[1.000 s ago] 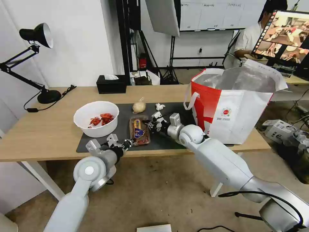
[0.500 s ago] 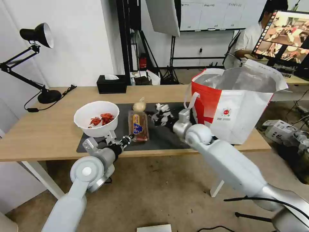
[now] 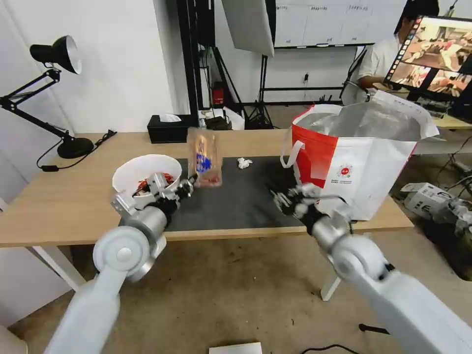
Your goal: Pick up the trash from the table and place it into the takeout bag.
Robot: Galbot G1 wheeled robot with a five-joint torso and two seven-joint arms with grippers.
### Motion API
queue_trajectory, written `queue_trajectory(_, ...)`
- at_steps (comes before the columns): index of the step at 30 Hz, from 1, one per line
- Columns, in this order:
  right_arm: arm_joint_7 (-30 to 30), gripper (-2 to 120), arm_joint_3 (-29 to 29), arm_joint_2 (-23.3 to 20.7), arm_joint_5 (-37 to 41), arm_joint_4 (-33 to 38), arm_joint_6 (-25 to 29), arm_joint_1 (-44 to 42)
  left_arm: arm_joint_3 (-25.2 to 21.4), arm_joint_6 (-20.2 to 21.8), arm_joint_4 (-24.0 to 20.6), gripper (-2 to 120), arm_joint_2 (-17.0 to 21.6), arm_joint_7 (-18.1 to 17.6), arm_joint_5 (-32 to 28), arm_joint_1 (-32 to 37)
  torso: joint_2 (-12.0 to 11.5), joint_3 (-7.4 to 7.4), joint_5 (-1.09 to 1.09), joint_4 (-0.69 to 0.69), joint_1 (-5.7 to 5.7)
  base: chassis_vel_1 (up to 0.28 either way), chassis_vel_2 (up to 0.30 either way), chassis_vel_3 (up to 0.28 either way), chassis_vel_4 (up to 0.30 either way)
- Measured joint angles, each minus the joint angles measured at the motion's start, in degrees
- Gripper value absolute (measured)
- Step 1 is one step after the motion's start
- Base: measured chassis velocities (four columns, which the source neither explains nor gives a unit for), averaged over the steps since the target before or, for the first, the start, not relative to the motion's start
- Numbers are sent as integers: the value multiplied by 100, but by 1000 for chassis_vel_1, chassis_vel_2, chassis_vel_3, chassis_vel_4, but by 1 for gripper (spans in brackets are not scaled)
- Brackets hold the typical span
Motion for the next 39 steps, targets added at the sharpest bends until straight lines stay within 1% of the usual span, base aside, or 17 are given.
queue_trajectory(1,0,48,0,0,0,0,0,0,0,0,0,2,0,0,0,0,0,0,0,0,0,0,0,0,0)
queue_trajectory(4,76,64,395,85,-257,391,103,-633,150,-147,133,2,50,163,286,-521,0,0,-1,2,0,0,0,0,0)
queue_trajectory(5,76,64,395,85,-257,391,103,-633,150,-147,133,2,50,163,286,-521,0,0,-1,2,0,0,0,0,0)
queue_trajectory(7,108,76,694,293,-489,593,190,-1126,544,-314,380,2,92,236,602,-1108,0,0,-1,3,0,0,0,0,0)
queue_trajectory(11,114,86,931,506,-810,715,356,-1599,923,-422,598,2,72,239,747,-1630,0,0,1,1,0,0,0,0,0)
queue_trajectory(13,107,95,1170,728,-1165,809,545,-2094,1330,-511,840,2,-22,182,873,-2183,0,1,-1,1,0,0,0,0,0)
queue_trajectory(14,107,95,1170,728,-1165,809,545,-2094,1330,-511,840,2,-22,182,873,-2183,0,1,-1,1,0,0,0,0,0)
queue_trajectory(15,100,98,1295,856,-1387,844,662,-2350,1579,-568,991,2,-102,121,915,-2545,0,1,0,1,0,0,0,0,0)
queue_trajectory(17,88,99,1389,974,-1565,850,763,-2554,1770,-599,1101,2,-168,83,938,-2796,0,1,1,1,0,0,0,0,0)
queue_trajectory(20,66,100,1550,1231,-1979,758,1072,-2950,2364,-658,1486,2,-440,-36,1055,-3548,0,0,0,0,0,0,0,0,0)
queue_trajectory(21,66,100,1550,1231,-1979,758,1072,-2950,2364,-658,1486,2,-440,-36,1055,-3548,0,0,0,0,0,0,0,0,0)
queue_trajectory(24,49,100,1591,1385,-2219,641,1297,-3147,2890,-748,1930,2,-787,-138,1335,-4097,0,1,1,1,0,0,0,0,0)
queue_trajectory(25,49,100,1591,1385,-2219,641,1297,-3147,2890,-748,1930,2,-787,-138,1335,-4097,0,1,1,1,0,0,0,0,0)
queue_trajectory(28,31,100,1605,1481,-2312,595,1366,-3217,3418,-824,2425,2,-1245,-84,1917,-4562,0,1,1,1,1,0,0,0,0)
queue_trajectory(33,27,100,1600,1537,-2383,592,1379,-3260,3852,-917,2847,2,-1608,31,2517,-4871,0,1,1,1,1,0,0,0,0)
queue_trajectory(35,21,100,1578,1564,-2451,598,1387,-3303,4268,-982,3160,2,-1886,125,2967,-5095,0,1,1,1,1,0,0,0,0)
queue_trajectory(39,11,100,1583,1564,-2493,615,1429,-3381,4701,-991,3357,2,-2057,198,3193,-5163,0,1,1,0,1,0,0,0,0)
